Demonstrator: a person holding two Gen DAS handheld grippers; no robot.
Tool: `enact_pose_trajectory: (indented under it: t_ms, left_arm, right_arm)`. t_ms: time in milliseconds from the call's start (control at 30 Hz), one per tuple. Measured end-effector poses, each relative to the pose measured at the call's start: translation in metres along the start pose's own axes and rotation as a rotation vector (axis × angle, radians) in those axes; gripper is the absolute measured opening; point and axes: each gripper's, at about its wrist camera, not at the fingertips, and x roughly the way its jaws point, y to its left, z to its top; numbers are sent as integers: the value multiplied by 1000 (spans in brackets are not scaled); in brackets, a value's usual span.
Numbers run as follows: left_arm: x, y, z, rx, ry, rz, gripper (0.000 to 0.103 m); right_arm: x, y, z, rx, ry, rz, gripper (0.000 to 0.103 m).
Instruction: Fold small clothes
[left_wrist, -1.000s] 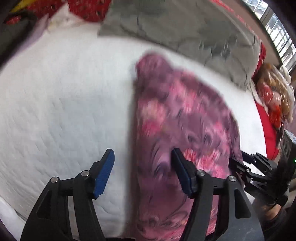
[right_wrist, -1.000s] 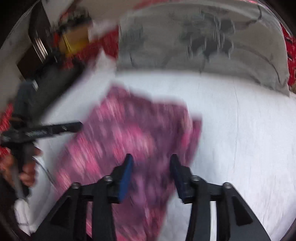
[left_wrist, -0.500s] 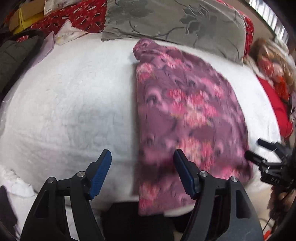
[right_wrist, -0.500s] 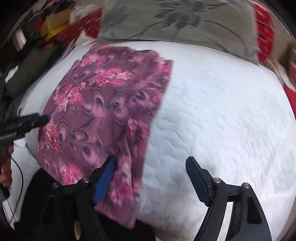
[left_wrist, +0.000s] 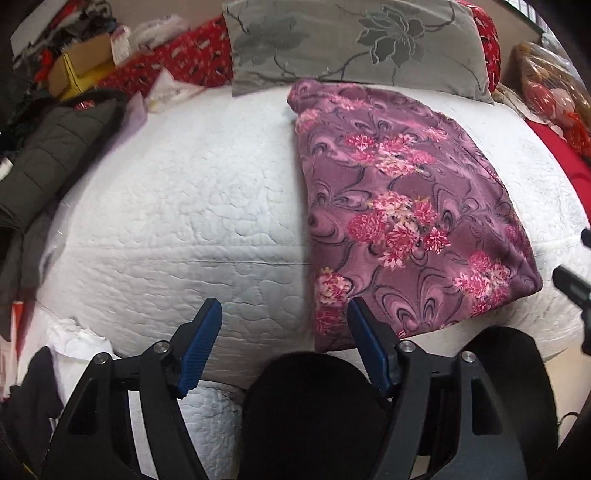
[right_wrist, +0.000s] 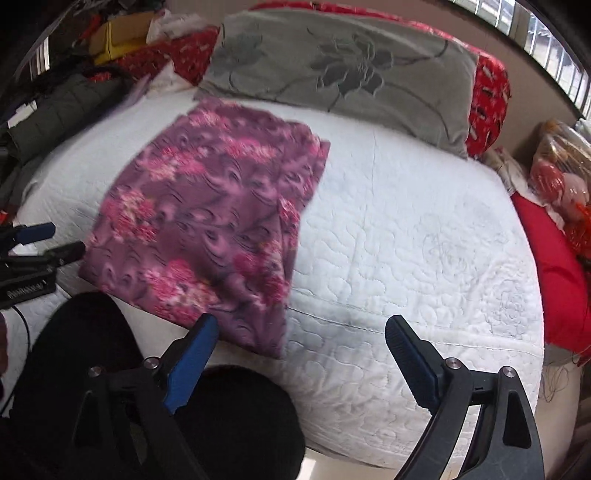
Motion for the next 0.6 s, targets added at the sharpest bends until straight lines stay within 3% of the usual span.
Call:
enact_pose_trajectory:
  t_ms: [600]
  left_arm:
    - [-33, -16, -8, -1, -74, -38, 75]
  right_arm:
    - [-30, -11, -8, 86, -79, 10, 101]
